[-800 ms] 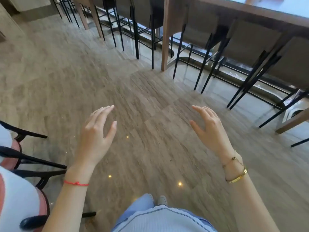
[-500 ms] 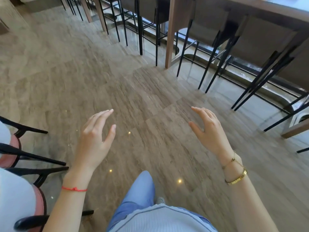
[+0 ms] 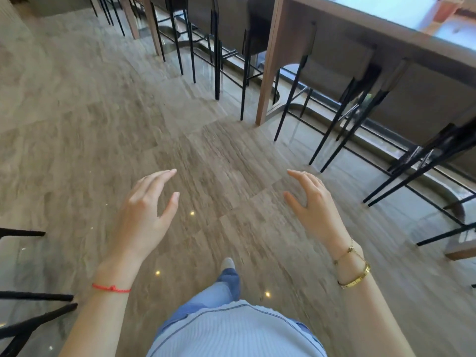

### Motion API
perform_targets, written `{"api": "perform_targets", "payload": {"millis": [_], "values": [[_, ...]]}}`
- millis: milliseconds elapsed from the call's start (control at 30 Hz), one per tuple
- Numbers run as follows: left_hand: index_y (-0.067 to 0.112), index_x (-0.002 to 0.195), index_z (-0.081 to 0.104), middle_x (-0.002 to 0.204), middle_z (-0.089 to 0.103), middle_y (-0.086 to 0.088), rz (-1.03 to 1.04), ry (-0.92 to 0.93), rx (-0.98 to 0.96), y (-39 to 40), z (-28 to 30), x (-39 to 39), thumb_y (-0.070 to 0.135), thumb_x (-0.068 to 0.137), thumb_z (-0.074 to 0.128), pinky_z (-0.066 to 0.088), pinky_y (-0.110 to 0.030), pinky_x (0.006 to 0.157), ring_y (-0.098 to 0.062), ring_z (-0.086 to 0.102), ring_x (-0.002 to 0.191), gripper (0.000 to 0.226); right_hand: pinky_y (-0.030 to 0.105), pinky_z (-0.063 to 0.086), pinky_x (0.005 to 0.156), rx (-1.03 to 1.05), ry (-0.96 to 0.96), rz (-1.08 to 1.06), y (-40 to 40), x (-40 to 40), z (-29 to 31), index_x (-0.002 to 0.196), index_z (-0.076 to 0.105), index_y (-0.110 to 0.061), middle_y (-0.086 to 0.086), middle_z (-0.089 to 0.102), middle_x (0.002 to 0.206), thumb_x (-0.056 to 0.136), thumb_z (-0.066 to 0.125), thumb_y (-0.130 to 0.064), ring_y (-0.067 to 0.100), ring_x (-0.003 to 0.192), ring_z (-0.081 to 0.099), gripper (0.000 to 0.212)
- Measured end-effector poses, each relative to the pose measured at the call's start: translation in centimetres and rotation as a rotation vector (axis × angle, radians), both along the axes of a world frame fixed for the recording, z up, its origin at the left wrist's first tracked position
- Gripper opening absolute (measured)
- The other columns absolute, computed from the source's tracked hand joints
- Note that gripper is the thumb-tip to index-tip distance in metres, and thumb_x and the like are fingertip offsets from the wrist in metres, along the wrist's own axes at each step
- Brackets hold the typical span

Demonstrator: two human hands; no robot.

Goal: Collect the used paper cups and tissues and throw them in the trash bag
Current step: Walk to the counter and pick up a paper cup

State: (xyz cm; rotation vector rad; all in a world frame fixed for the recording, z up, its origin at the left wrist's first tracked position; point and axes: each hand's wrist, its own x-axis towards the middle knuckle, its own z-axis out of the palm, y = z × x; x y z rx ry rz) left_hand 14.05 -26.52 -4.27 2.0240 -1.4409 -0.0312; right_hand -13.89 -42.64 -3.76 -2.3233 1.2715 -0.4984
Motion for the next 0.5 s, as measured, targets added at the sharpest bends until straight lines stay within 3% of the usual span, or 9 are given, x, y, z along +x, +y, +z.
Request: {"api": "perform_targets", "payload": {"millis": [67, 233, 500], "values": [[0.017, 0.133, 0.055, 0.131, 0.057, -0.001, -0.012, -0.006, -0.012, -4.1, 0.8, 2.8, 0.025, 0.096, 0.054, 0.03, -0.02, 0.107, -0.017, 0.049, 0.125, 0.038, 0.017, 0.024, 0.106, -0.01, -0.01, 0.003, -3.8, 3.0, 0.7, 0.139, 0.044, -0.019, -0.001, 0.049, 0.139, 0.094, 0.056, -0.031, 0.014, 0.134, 0.037, 0.048], [0.018, 0.135, 0.053, 0.133, 0.056, 0.002, -0.059, -0.001, 0.006, -13.5, 2.2, 8.9, 0.024, 0.095, 0.055, 0.023, -0.01, 0.107, -0.015, 0.047, 0.128, 0.04, 0.034, 0.03, 0.114, -0.015, -0.053, -0.015, -12.4, 9.0, 1.9, 0.14, 0.042, -0.022, -0.003, 0.047, 0.141, 0.094, 0.055, -0.032, 0.014, 0.137, 0.035, 0.048], [0.02, 0.134, 0.053, 0.133, 0.056, 0.004, -0.054, 0.021, 0.035, -25.9, 1.0, 17.6, 0.026, 0.094, 0.055, 0.022, -0.006, 0.106, -0.014, 0.048, 0.127, 0.04, 0.021, 0.024, 0.107, 0.003, -0.017, -0.029, -25.2, 17.5, 0.7, 0.138, 0.045, -0.02, -0.002, 0.048, 0.139, 0.094, 0.057, -0.031, 0.013, 0.133, 0.038, 0.048]]}}
